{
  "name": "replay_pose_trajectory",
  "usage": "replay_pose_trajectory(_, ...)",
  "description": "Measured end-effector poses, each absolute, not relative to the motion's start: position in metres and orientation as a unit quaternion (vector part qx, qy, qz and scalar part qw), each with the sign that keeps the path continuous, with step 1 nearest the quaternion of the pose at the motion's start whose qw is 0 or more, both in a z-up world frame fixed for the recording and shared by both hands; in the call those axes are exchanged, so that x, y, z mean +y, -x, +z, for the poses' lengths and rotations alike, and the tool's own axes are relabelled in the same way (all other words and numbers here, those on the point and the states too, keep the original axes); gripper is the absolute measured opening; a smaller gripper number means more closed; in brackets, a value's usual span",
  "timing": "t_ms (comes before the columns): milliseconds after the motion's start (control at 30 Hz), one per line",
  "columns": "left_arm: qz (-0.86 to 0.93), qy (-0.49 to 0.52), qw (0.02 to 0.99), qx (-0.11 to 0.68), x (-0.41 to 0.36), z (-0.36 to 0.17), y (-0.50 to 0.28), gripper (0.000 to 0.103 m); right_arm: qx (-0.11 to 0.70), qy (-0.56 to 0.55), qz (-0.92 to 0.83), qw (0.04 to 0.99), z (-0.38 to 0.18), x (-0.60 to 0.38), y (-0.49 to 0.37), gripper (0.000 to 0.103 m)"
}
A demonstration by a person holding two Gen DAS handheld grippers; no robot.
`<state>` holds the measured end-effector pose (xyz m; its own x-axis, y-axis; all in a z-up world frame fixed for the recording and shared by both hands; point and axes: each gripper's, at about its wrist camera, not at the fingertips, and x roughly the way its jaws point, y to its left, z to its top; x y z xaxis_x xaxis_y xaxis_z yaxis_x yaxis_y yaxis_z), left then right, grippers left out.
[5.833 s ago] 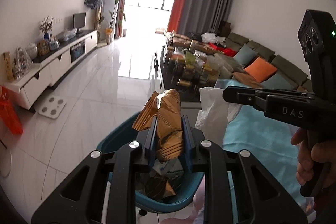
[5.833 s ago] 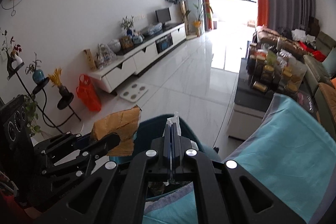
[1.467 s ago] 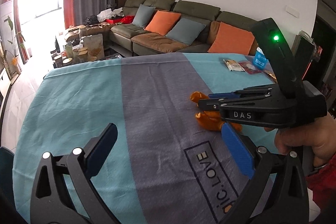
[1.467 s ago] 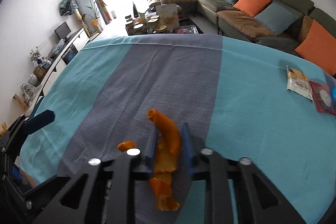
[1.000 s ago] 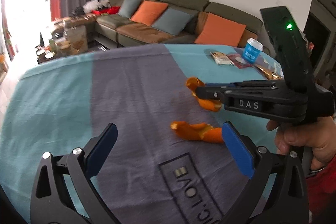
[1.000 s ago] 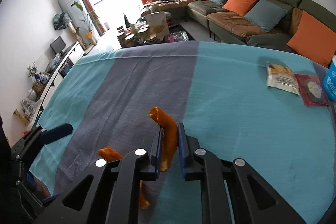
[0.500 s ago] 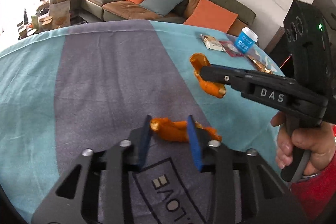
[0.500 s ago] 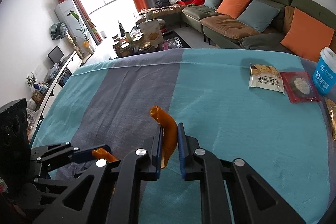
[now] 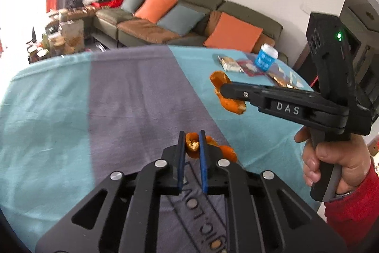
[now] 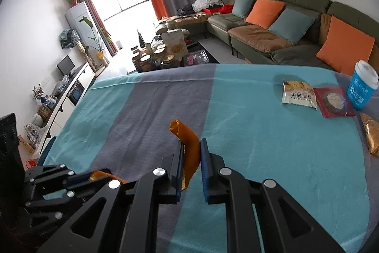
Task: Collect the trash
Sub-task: 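Carry both orange peel pieces over the teal bin with both tools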
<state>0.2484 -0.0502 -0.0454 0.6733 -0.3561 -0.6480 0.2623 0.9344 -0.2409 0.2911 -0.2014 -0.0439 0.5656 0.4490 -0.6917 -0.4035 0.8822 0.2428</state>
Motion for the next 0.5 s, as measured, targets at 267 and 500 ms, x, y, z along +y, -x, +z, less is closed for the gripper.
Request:
replay_pose_trajectory(267,-0.101,0.055,0.945,0.307,-0.003,-0.004,-0.202,0.011,0.368,-0.019,0.266,0.891,-0.016,-0.177,-0.256,0.012)
replay_pose_trajectory(500,-0.047,0.056,0.959,0.273,0.042,0.018,-0.162,0.011,0.344,0.005,0.293,0.892,0.006,-0.144,-0.223,0.012)
